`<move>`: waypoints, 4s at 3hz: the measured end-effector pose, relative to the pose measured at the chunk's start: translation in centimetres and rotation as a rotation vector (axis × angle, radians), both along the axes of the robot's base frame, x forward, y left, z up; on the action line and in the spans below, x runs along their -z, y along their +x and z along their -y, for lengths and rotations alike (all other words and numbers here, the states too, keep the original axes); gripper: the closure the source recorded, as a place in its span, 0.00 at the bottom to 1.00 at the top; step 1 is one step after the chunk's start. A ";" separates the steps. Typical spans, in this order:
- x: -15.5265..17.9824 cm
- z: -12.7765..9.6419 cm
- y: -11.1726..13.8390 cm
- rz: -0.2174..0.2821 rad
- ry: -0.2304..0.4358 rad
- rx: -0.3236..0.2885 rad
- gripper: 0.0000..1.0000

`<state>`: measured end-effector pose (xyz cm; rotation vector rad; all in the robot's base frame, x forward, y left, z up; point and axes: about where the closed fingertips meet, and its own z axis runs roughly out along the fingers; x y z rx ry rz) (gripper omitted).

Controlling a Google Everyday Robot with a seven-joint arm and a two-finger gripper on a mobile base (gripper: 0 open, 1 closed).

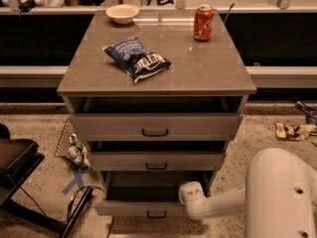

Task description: Open bottom drawer

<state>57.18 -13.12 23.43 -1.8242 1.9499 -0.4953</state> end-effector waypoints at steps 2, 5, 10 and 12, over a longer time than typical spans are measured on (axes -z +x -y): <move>6.8 -1.4 3.0 -0.071 0.147 -0.048 1.00; 7.6 -2.2 1.0 -0.191 0.031 -0.083 1.00; 10.0 0.3 -19.8 -0.544 0.089 0.036 1.00; 10.0 0.2 -19.4 -0.546 0.089 0.036 0.62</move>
Offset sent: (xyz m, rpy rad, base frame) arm 0.0314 0.0097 -0.0737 0.1708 0.0963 0.0377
